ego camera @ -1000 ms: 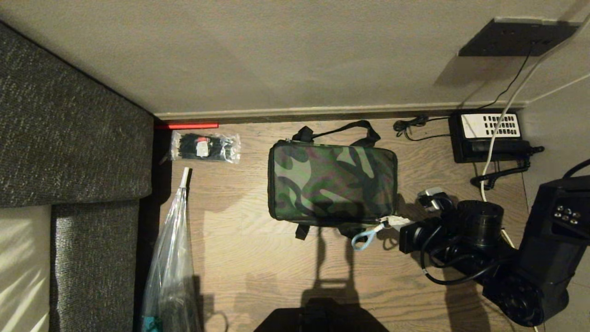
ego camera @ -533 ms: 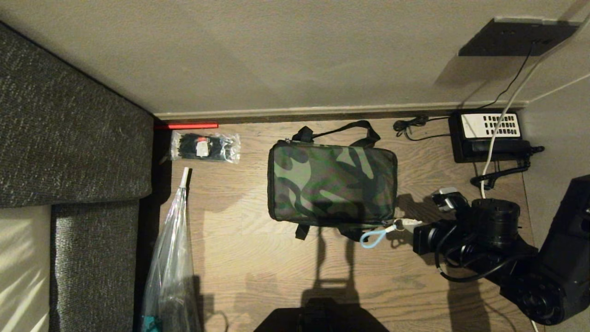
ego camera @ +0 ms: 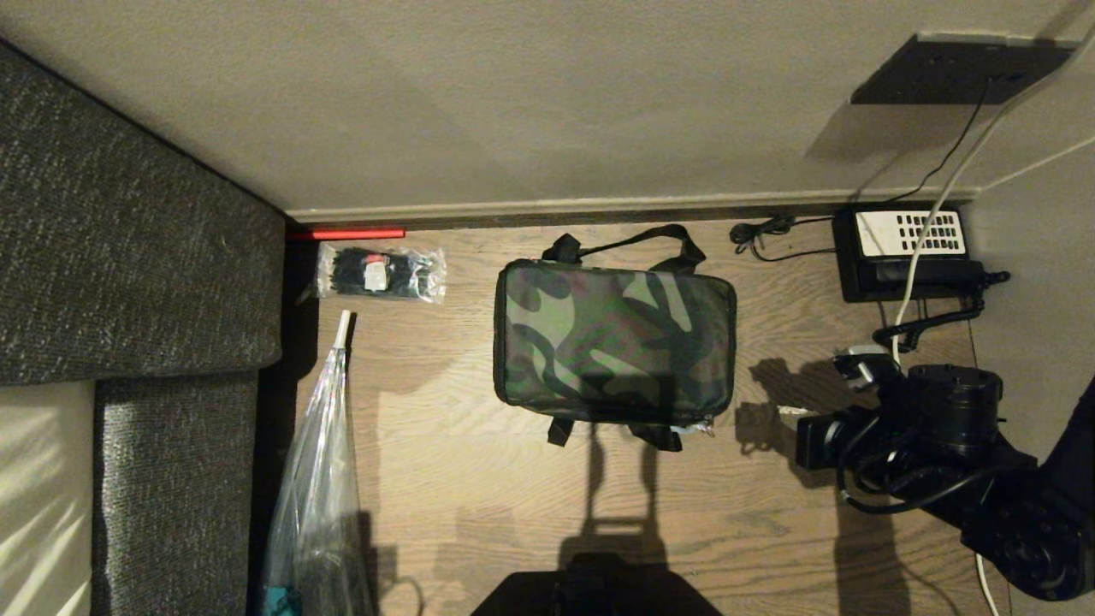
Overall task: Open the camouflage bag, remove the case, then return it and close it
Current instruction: Open the top of the storage box
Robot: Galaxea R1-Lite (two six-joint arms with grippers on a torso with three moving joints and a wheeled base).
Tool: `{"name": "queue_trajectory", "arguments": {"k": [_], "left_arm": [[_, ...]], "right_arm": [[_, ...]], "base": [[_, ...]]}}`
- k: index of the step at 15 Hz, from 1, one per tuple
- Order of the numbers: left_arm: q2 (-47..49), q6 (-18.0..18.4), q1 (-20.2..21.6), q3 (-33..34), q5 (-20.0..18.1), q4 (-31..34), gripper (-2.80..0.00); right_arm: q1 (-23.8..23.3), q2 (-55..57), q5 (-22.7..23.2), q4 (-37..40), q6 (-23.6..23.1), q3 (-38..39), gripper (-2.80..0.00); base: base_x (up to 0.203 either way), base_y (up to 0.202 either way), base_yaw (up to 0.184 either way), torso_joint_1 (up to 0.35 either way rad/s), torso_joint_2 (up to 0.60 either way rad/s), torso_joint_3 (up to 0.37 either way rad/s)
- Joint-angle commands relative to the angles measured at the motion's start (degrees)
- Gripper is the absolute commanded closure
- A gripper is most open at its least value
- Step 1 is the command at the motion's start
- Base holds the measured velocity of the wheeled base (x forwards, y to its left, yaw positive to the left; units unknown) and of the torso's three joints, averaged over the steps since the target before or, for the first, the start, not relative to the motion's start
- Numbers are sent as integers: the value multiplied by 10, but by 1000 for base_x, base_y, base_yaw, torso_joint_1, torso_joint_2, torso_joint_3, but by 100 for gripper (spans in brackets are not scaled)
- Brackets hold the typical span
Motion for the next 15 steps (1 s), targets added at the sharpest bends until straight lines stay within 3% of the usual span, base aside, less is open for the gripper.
{"name": "queue_trajectory", "arguments": {"k": [1, 5, 8, 9, 15], "left_arm": [[-1, 0, 0, 2, 0, 0, 0], [-1, 0, 0, 2, 0, 0, 0], [-1, 0, 0, 2, 0, 0, 0], [-1, 0, 0, 2, 0, 0, 0], [-1, 0, 0, 2, 0, 0, 0]], "right_arm": [[4, -4, 8, 10, -4, 6, 0], [13, 3, 92, 9, -27, 3, 0], [30, 23, 121, 3, -33, -3, 0], [35, 32, 130, 2, -42, -7, -280], [40, 114, 169, -6, -135, -35, -280]], "base": [[0, 0, 0, 0, 0, 0], [0, 0, 0, 0, 0, 0], [0, 0, 0, 0, 0, 0], [0, 0, 0, 0, 0, 0], [0, 0, 0, 0, 0, 0]]}}
